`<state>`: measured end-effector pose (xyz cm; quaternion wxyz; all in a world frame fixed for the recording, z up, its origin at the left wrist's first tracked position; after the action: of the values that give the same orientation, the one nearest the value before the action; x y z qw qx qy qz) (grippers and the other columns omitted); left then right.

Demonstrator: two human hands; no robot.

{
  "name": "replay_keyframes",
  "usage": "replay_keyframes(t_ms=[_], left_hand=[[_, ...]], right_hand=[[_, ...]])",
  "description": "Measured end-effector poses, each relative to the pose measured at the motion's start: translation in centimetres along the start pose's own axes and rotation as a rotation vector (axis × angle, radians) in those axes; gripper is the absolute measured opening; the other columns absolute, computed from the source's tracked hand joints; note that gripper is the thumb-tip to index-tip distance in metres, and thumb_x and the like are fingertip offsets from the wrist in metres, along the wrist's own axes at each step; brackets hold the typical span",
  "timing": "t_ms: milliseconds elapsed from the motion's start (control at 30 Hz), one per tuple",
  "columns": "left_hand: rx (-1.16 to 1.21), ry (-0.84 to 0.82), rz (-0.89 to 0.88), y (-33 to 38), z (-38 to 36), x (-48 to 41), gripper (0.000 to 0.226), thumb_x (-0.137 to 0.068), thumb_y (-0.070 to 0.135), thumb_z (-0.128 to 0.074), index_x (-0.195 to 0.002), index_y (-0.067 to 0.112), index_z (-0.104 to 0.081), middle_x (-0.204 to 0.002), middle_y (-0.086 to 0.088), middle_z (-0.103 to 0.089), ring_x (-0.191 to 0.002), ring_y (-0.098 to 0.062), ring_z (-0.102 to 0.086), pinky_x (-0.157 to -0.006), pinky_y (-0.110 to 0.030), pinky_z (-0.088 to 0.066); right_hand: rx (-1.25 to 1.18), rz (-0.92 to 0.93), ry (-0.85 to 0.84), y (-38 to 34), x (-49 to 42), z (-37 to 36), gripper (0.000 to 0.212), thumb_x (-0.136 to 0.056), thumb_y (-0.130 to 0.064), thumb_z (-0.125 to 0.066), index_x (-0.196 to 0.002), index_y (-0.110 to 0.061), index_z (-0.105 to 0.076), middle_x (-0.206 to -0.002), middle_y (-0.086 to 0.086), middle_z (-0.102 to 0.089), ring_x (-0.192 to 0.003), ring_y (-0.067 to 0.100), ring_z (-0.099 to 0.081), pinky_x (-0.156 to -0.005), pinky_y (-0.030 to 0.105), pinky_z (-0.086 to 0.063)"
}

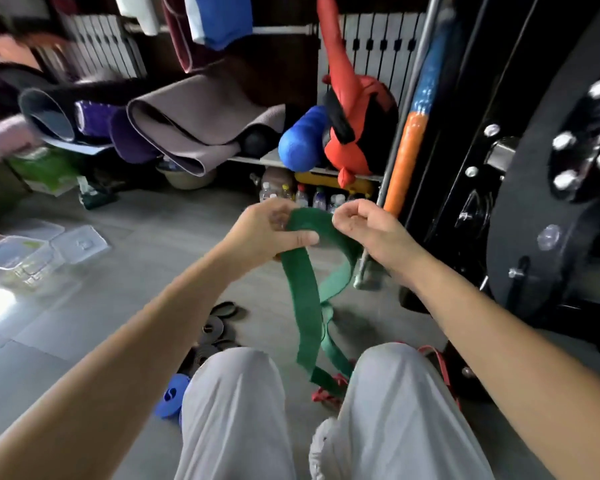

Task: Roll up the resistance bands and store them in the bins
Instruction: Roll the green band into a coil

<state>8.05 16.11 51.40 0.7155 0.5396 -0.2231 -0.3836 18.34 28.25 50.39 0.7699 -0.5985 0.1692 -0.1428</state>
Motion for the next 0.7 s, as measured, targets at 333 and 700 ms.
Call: replay_keyframes(t_ms=[333, 700], left_hand=[[0.015, -0.077, 0.009, 1.6, -2.9, 4.5, 0.036, -0.068, 0.0, -0.079, -0.089, 0.021, -0.058, -0.099, -0.009, -0.067, -0.088, -0.024, -0.066, -0.074, -0.039, -0.057], [0.343, -0.016, 0.038, 0.5, -2.9, 9.0, 0.039, -0.063, 0.001, -0.068, -0.098, 0.012, -0.055, -0.096, -0.004, -0.064, -0.084, -0.02, -0.066, -0.08, -0.04, -0.057]], right_hand=[[0.081, 0.036, -0.086, 1.3, 6.1, -1.7, 0.053, -0.062, -0.019, -0.079, -0.11, -0.029, -0.061, -0.094, -0.004, -0.067, -0.09, 0.013, -0.063, -0.09, 0.03, -0.05], [0.277, -0.004, -0.05, 4.5, 7.9, -4.7, 0.055, -0.061, -0.037, -0.084, -0.11, -0.032, -0.058, -0.108, -0.014, -0.065, -0.105, 0.007, -0.061, -0.1, 0.038, -0.047]])
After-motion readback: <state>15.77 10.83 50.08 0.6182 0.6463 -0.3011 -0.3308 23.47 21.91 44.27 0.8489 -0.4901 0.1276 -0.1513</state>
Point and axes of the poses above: each hand's wrist, its own x-axis away from the middle knuckle, its own z-axis out of the back of the hand, y = z × x, the point moved 7 cm from there along -x, towards the middle knuckle
